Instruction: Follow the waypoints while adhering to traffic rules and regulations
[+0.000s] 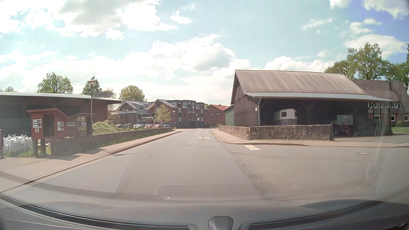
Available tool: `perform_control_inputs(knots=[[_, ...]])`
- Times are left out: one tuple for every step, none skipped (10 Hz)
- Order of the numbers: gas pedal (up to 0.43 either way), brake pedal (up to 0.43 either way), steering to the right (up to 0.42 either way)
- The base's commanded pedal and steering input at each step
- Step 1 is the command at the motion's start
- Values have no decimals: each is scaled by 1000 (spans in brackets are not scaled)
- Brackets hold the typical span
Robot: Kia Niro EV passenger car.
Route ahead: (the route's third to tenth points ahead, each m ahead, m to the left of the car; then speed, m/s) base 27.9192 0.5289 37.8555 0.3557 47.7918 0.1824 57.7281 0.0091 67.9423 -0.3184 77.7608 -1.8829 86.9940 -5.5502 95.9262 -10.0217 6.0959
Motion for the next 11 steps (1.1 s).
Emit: perform_control_inputs(knots=[[118, 0, -12], [118, 0, -12], [118, 0, -11], [118, 0, -9], [118, 0, -8], [118, 0, -8], [118, 0, -8], [118, 0, -8], [118, 0, -8], [118, 0, -8], [118, 0, -8]])
